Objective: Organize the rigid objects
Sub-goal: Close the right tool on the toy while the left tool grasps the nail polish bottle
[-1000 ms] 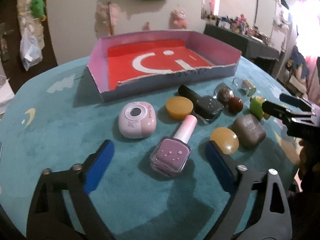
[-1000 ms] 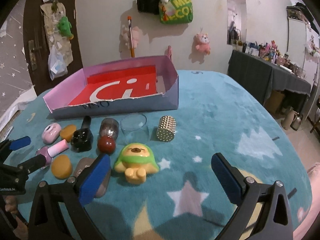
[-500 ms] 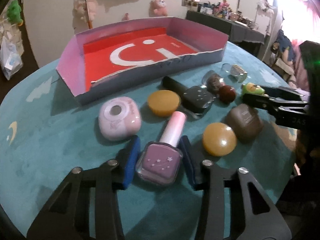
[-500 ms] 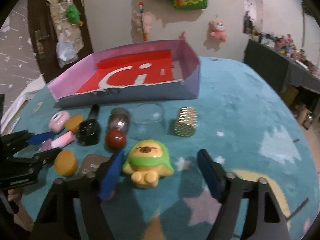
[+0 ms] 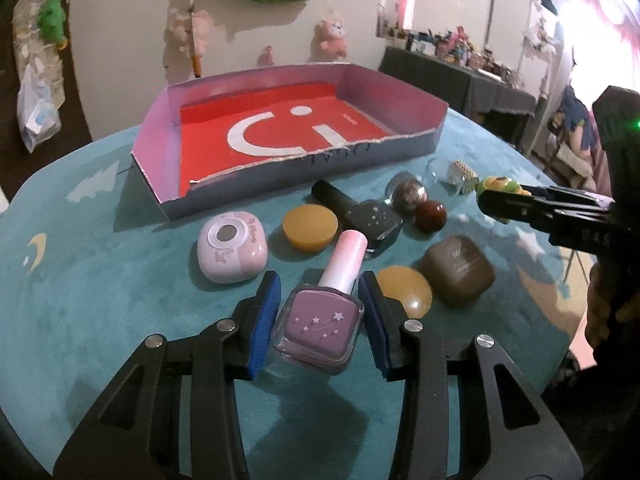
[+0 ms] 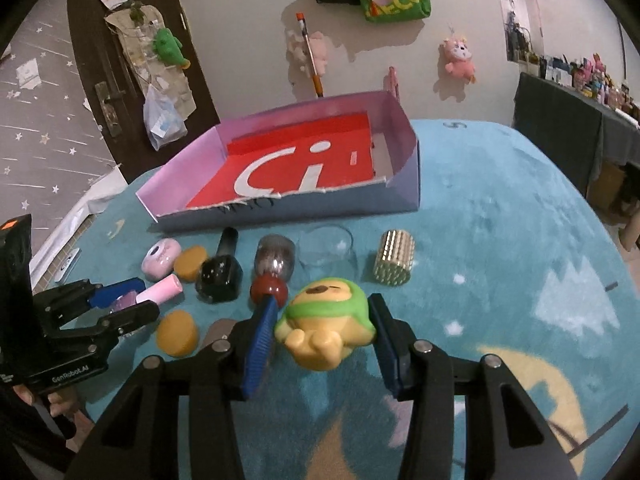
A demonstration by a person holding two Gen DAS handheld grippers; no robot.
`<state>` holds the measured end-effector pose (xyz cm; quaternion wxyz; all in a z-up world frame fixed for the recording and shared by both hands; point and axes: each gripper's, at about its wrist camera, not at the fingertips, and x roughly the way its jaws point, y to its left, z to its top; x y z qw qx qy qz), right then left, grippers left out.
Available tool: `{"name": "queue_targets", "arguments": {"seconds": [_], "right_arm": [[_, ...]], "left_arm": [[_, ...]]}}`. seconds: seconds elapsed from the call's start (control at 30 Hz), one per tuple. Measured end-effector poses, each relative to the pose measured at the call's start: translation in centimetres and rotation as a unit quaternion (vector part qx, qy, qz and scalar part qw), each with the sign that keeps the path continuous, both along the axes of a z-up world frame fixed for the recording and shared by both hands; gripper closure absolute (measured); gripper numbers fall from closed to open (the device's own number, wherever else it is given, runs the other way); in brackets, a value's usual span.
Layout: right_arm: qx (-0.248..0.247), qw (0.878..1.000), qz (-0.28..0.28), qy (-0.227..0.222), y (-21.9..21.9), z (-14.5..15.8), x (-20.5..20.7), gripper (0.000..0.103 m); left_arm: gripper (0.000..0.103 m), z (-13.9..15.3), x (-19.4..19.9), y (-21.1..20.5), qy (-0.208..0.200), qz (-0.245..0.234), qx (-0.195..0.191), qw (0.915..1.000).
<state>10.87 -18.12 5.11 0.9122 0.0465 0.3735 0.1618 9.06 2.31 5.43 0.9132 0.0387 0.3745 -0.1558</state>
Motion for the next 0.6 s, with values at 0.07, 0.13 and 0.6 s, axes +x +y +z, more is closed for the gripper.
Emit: {"name": "queue_targets", "arguments": {"seconds": [0.07,0.13,0.6], "right_arm": [[0.002,1.000,0.009,-0.003,0.0,0.3,0.0,0.054],[0.003,1.000,0.019,-0.007,0.1,0.6,0.0,0.054],[-0.010,0.997,0.069,-0.013,1.6,0.8,0.3,0.054]], "left_arm": [[0.065,0.2,-0.1,-0.1,-0.005,0.013,-0.002,0.9999],[0.065,0.5,-0.2,-0.2,-0.011,0.025,-0.005,0.9996],[0.065,1.1,-0.5,-0.9,-0.041,0.070,-0.008,0.9967]]}}
